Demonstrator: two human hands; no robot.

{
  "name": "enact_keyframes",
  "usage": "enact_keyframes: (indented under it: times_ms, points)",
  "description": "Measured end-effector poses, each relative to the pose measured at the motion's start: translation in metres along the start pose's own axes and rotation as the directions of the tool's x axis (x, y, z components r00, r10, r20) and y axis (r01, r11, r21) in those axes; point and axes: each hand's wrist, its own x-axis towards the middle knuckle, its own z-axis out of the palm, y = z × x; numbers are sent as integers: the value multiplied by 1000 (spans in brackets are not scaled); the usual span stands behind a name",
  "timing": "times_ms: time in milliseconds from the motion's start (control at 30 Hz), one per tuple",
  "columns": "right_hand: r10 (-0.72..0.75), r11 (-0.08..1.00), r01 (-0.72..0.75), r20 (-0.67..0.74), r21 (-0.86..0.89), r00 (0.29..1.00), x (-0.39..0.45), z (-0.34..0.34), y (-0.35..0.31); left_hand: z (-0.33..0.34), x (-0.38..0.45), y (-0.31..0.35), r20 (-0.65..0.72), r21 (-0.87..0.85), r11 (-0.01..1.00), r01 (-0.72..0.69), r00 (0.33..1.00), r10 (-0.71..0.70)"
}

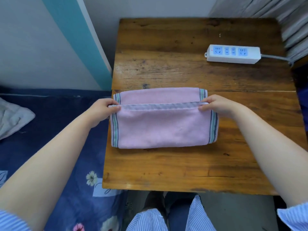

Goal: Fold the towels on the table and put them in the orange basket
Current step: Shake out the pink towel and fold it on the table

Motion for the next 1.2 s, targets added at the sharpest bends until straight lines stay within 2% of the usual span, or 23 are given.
enact_keyframes:
  times_ms: [100, 233, 367, 533, 633, 700, 867, 933, 1000, 1067, 1133, 1200]
  points:
    - [-22, 992, 13, -69, -122, 997, 16, -11, -12, 2, 16, 1, -133, -82, 996, -41, 991, 30]
    - [-120, 989, 102, -178, -107, 977, 32, -22, -25, 5, 33, 7, -289, -79, 993, -84, 956, 57]
    - [-115, 980, 72, -228, -186, 967, 55, -19, -27, 14, 52, 12, -368, 92, 996, 4, 929, 30]
    - [-169, 962, 79, -346, -260, 923, 80, -13, -21, 19, 75, 11, -441, 154, 987, 43, 897, 30]
    - [-217, 951, 100, -405, -291, 888, 90, -11, -15, 22, 83, 5, -460, 249, 959, 135, 888, -6]
    - [-247, 929, 87, -431, -359, 868, 97, -10, -11, 25, 87, 1, -453, 297, 936, 189, 891, -36]
    - [-315, 829, -35, -518, -558, 796, 103, -9, 2, 29, 88, 0, -507, 332, 921, 201, 862, -5]
    - [-310, 802, -120, -579, -585, 754, 98, -3, 6, 33, 81, 4, -557, 351, 919, 181, 829, 49]
    - [-328, 801, -156, -641, -578, 694, 87, 9, 5, 45, 65, 5, -587, 385, 917, 102, 794, 158]
    - [-412, 784, -95, -630, -613, 659, 71, 36, -3, 70, 43, 4, -493, 495, 869, -8, 821, 289]
    - [-546, 715, 0, -559, -699, 625, 58, 75, -13, 104, 20, 2, -314, 578, 810, -99, 889, 333]
    - [-560, 672, 66, -448, -738, 697, 51, 114, -20, 133, 6, -5, -176, 635, 762, -125, 938, 300]
